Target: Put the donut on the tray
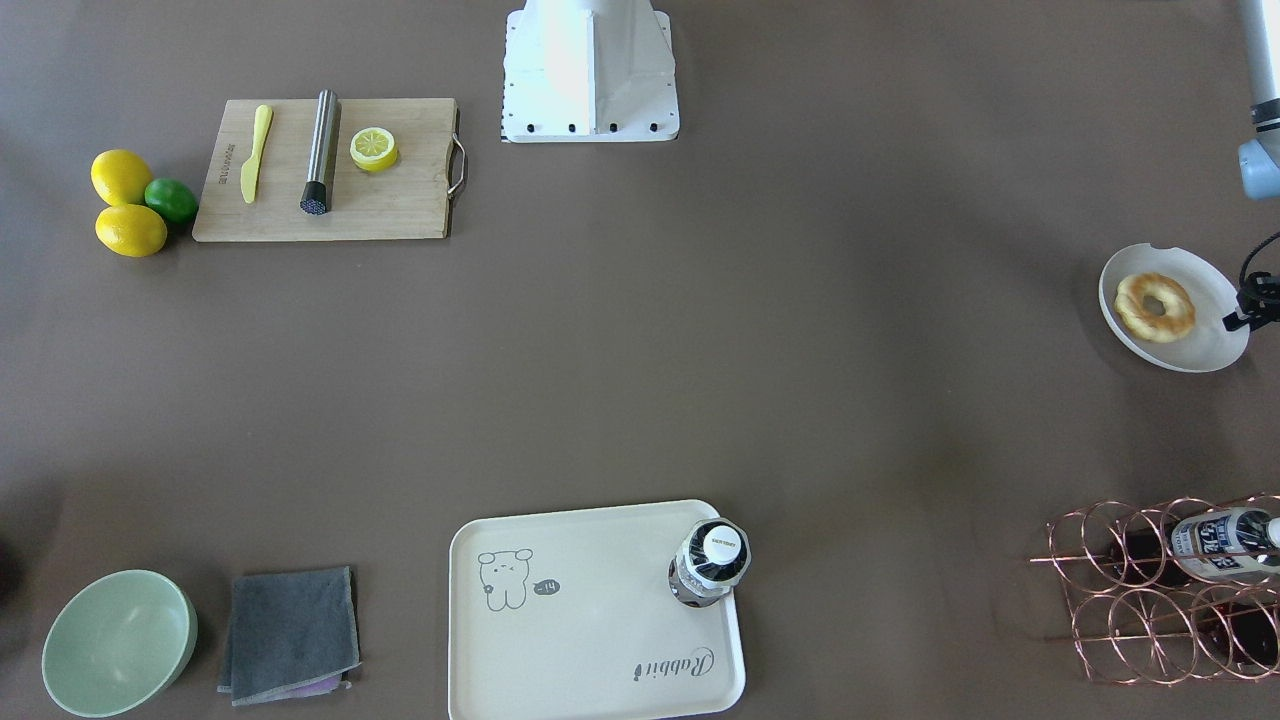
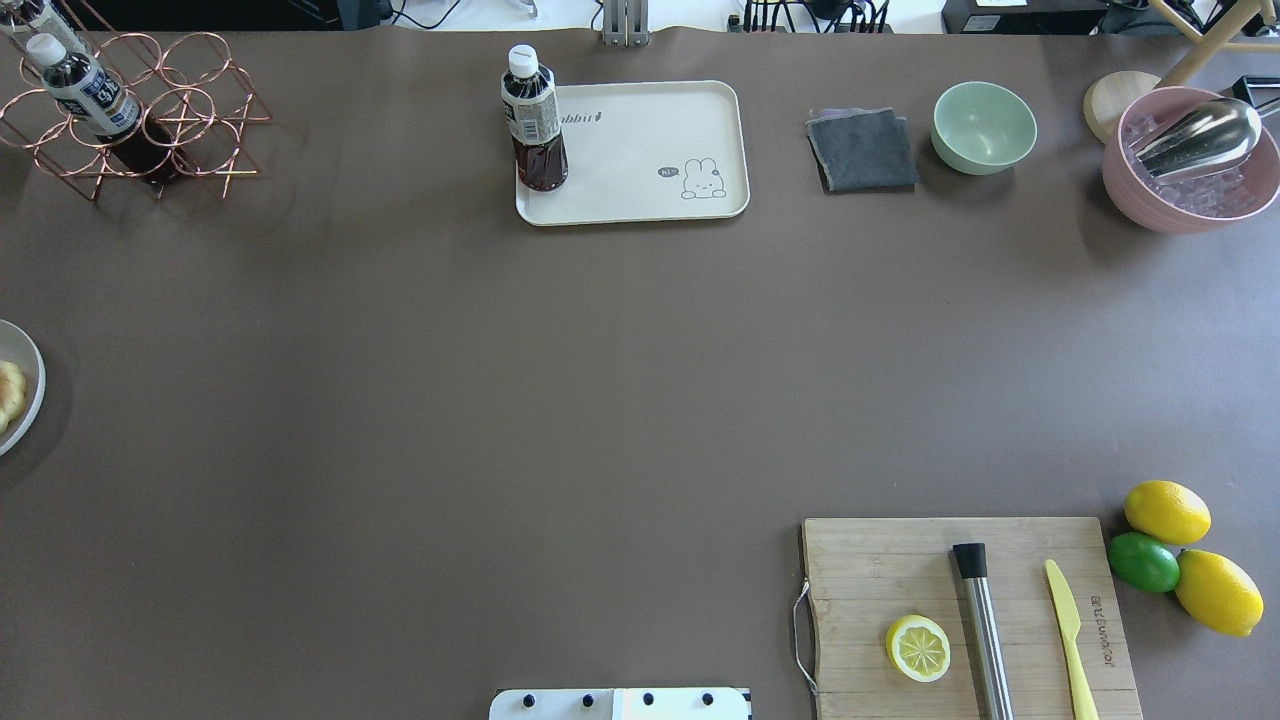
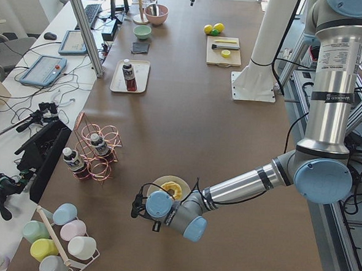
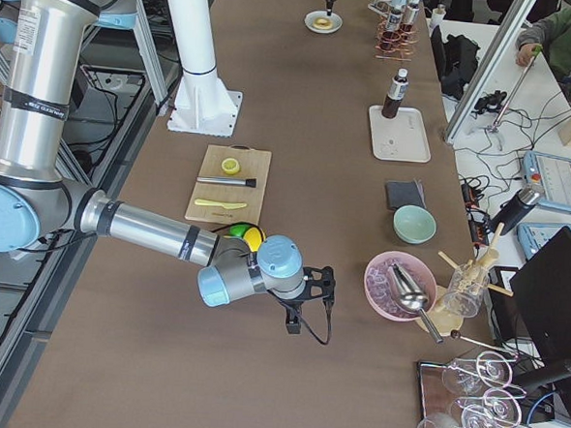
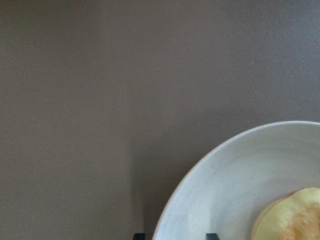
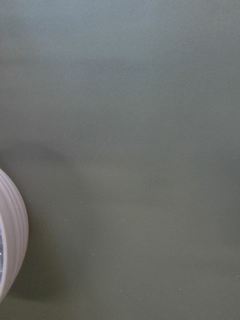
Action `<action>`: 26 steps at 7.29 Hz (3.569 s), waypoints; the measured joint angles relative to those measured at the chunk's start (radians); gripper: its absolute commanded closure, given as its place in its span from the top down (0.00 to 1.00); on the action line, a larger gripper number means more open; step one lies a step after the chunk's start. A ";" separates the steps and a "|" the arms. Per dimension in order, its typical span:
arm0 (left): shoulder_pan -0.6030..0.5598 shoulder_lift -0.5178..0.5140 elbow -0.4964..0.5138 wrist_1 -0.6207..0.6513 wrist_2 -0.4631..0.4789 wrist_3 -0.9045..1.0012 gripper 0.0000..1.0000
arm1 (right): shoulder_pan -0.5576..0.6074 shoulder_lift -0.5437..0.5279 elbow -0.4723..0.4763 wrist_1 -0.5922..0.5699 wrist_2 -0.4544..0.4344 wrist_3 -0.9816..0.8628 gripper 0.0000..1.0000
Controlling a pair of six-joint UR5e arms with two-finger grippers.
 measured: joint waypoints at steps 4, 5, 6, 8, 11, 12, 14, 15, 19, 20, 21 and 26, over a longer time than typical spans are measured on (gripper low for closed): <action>0.000 0.002 -0.057 0.000 -0.052 -0.070 0.00 | 0.000 0.000 0.002 0.000 0.001 0.000 0.99; 0.000 0.004 -0.109 0.000 -0.058 -0.146 0.00 | 0.000 0.000 0.002 0.000 0.001 0.000 0.99; 0.003 0.004 -0.161 0.000 -0.068 -0.229 0.00 | 0.000 0.000 0.002 -0.001 0.002 0.000 0.99; 0.040 0.007 -0.270 -0.021 -0.084 -0.413 0.00 | 0.000 0.000 0.014 -0.001 0.007 0.016 0.99; 0.185 0.014 -0.438 -0.120 -0.028 -0.782 0.00 | -0.032 0.007 0.105 -0.003 0.028 0.194 0.99; 0.255 0.016 -0.507 -0.126 0.032 -0.884 0.00 | -0.074 0.008 0.152 -0.003 0.030 0.286 0.99; 0.429 0.005 -0.639 -0.107 0.191 -1.067 0.00 | -0.199 0.035 0.247 -0.003 0.010 0.513 0.99; 0.496 -0.021 -0.703 -0.039 0.250 -1.121 0.00 | -0.269 0.075 0.272 -0.003 -0.012 0.635 0.99; 0.777 -0.369 -0.837 0.472 0.545 -1.289 0.00 | -0.516 0.268 0.312 -0.005 -0.142 1.036 0.99; 0.856 -0.459 -0.836 0.571 0.626 -1.331 0.00 | -0.585 0.329 0.319 -0.008 -0.188 1.135 0.99; 0.919 -0.527 -0.830 0.640 0.695 -1.369 0.00 | -0.639 0.378 0.324 -0.022 -0.220 1.204 0.99; 1.023 -0.628 -0.798 0.718 0.839 -1.414 0.00 | -0.775 0.435 0.406 -0.200 -0.194 1.194 0.99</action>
